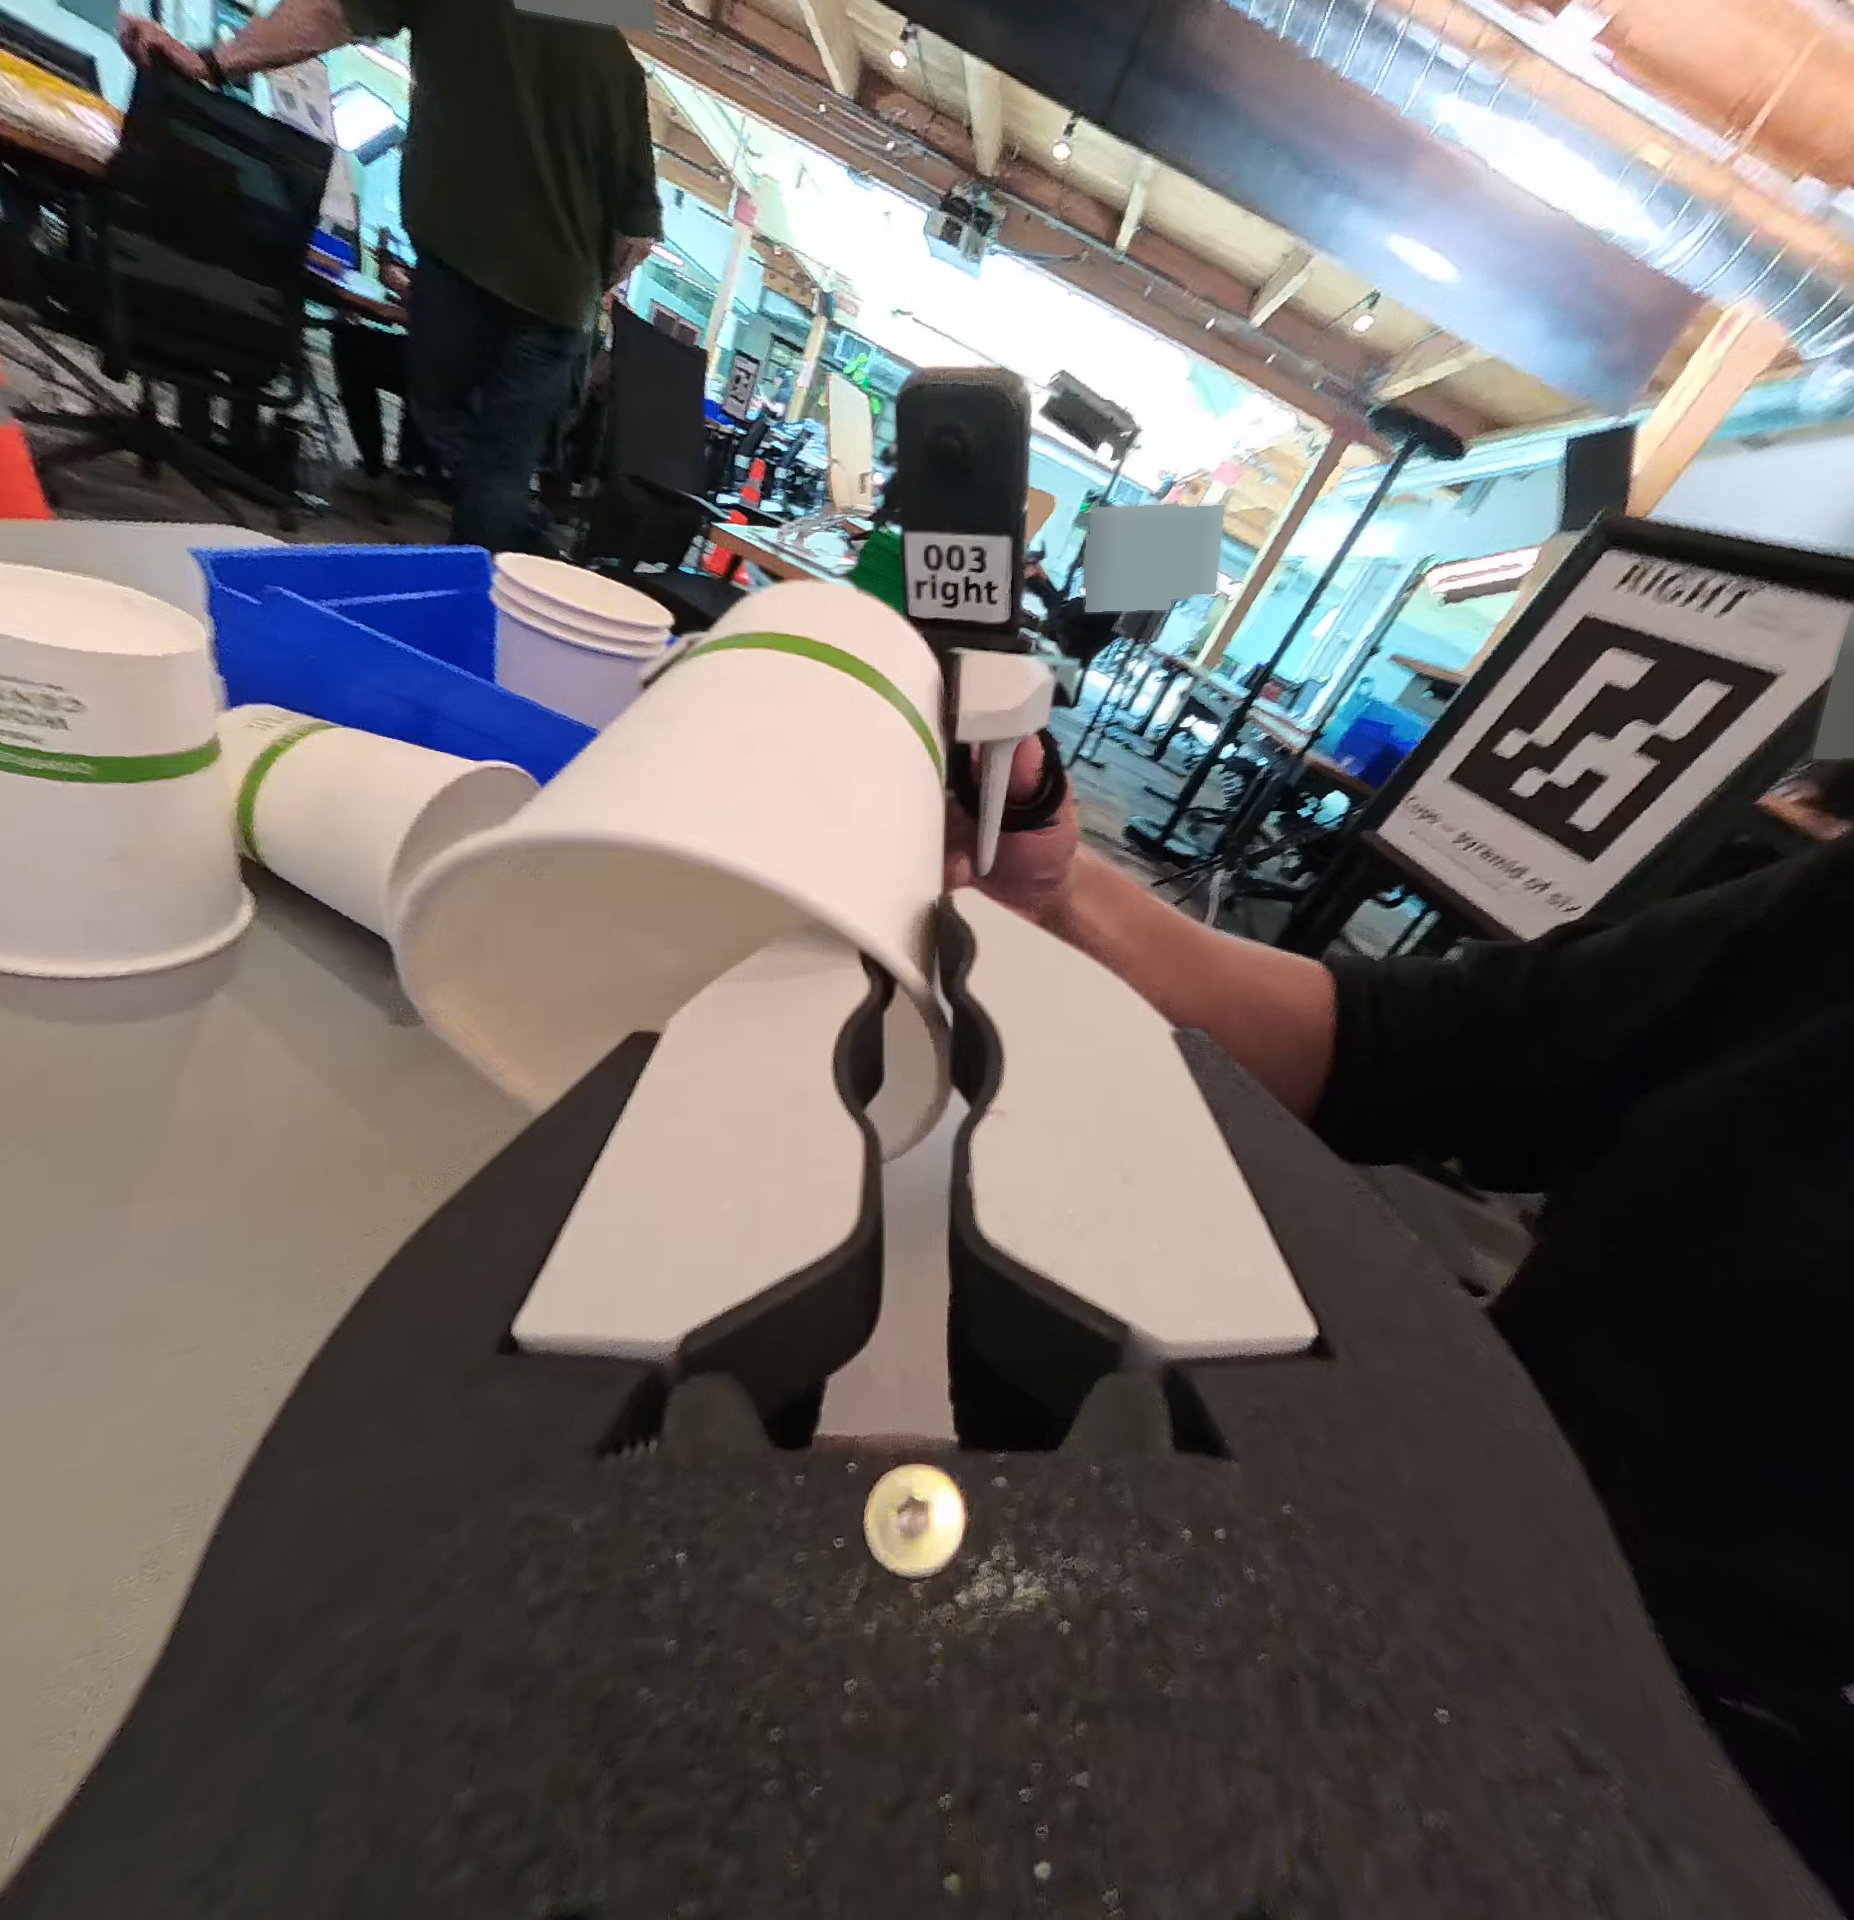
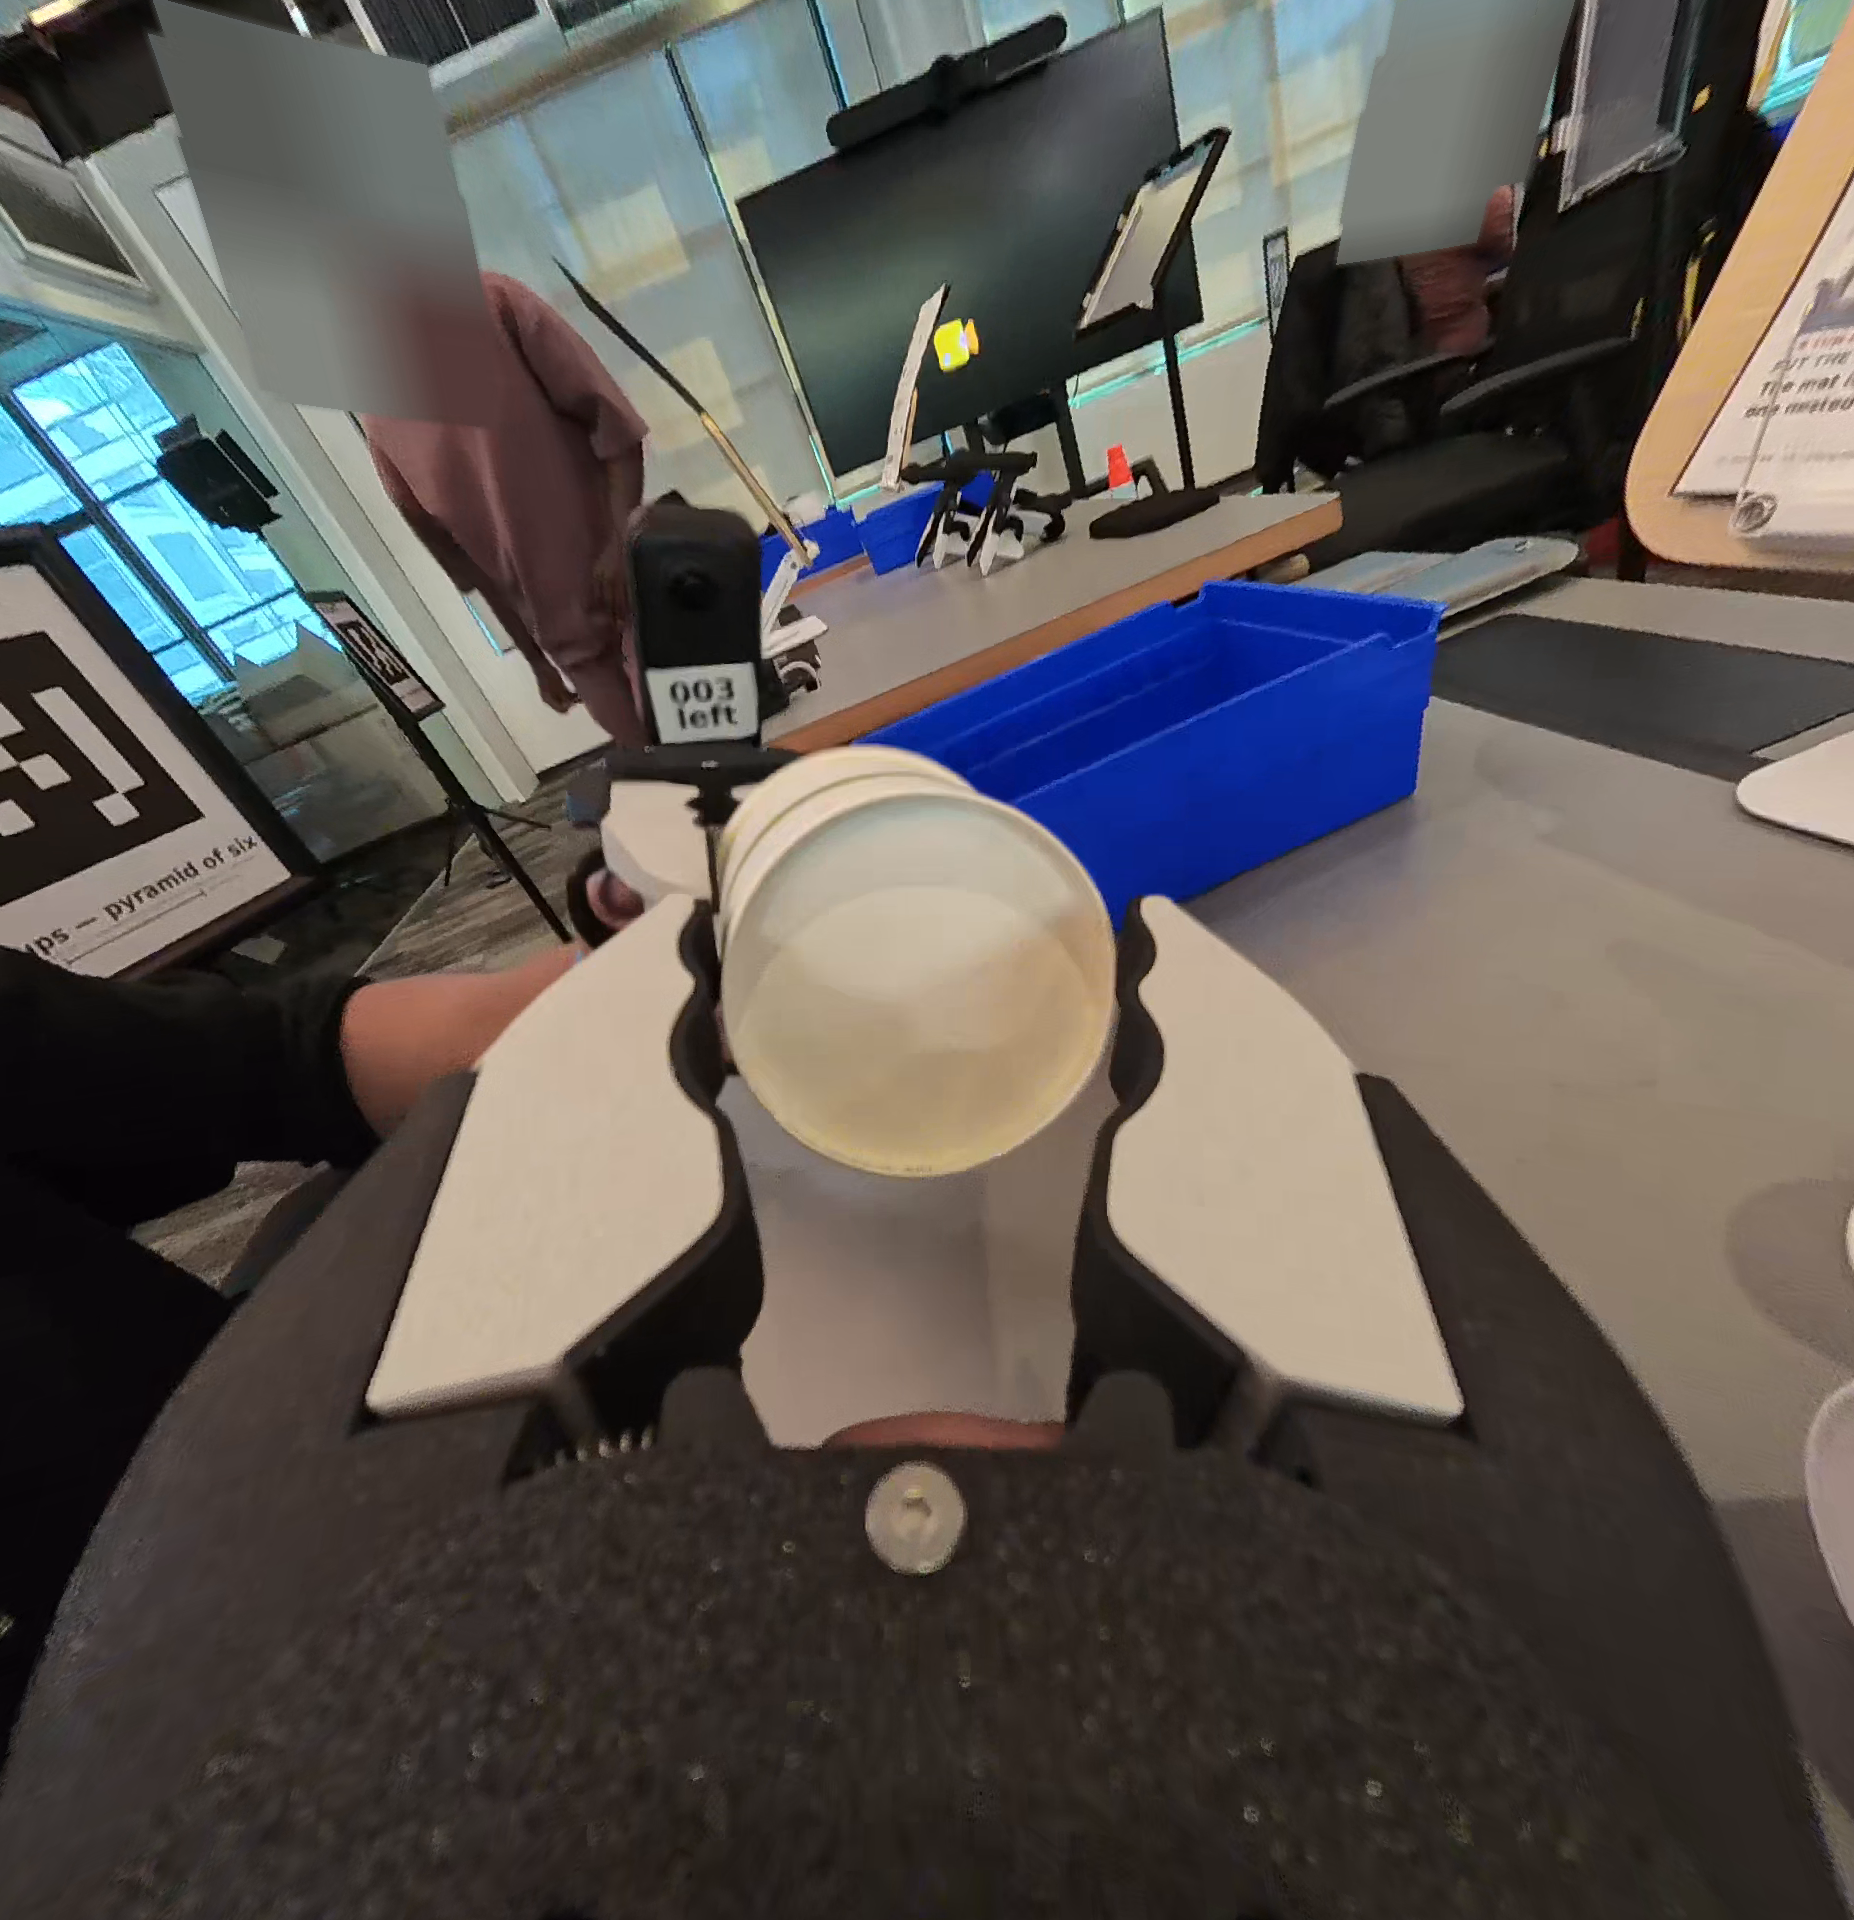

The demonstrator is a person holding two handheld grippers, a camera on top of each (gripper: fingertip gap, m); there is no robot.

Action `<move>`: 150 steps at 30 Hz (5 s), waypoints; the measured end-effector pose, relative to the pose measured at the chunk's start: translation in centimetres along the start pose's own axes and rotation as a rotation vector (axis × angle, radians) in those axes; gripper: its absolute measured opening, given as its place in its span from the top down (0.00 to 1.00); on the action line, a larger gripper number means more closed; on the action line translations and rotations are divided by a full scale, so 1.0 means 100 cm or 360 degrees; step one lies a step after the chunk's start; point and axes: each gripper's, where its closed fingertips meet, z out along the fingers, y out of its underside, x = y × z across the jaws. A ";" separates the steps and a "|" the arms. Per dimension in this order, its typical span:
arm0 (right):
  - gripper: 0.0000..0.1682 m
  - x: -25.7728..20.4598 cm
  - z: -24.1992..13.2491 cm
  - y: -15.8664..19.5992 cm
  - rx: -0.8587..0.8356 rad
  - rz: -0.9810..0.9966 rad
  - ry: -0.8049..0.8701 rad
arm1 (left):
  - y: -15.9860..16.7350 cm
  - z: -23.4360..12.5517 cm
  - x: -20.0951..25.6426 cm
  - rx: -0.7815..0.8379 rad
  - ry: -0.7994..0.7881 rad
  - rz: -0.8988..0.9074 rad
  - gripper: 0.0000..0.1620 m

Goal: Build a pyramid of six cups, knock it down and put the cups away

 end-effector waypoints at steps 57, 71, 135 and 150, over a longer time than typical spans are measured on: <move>0.53 0.211 -0.246 -0.095 0.0294 -0.0522 0.2124 | 0.064 -0.016 -0.030 -0.0296 -0.0759 0.0483 0.67; 0.50 0.215 -0.254 -0.025 -0.0087 -0.0042 0.2011 | 0.077 -0.015 -0.034 -0.0378 -0.0718 0.0414 0.66; 0.77 -0.027 0.018 -0.035 0.0657 0.0427 -0.0341 | -0.088 -0.015 -0.058 0.0662 -0.0050 -0.0415 0.55; 1.00 -0.004 0.002 -0.028 0.0698 0.0572 -0.0211 | -0.050 -0.018 -0.051 0.0478 -0.0320 -0.0281 0.40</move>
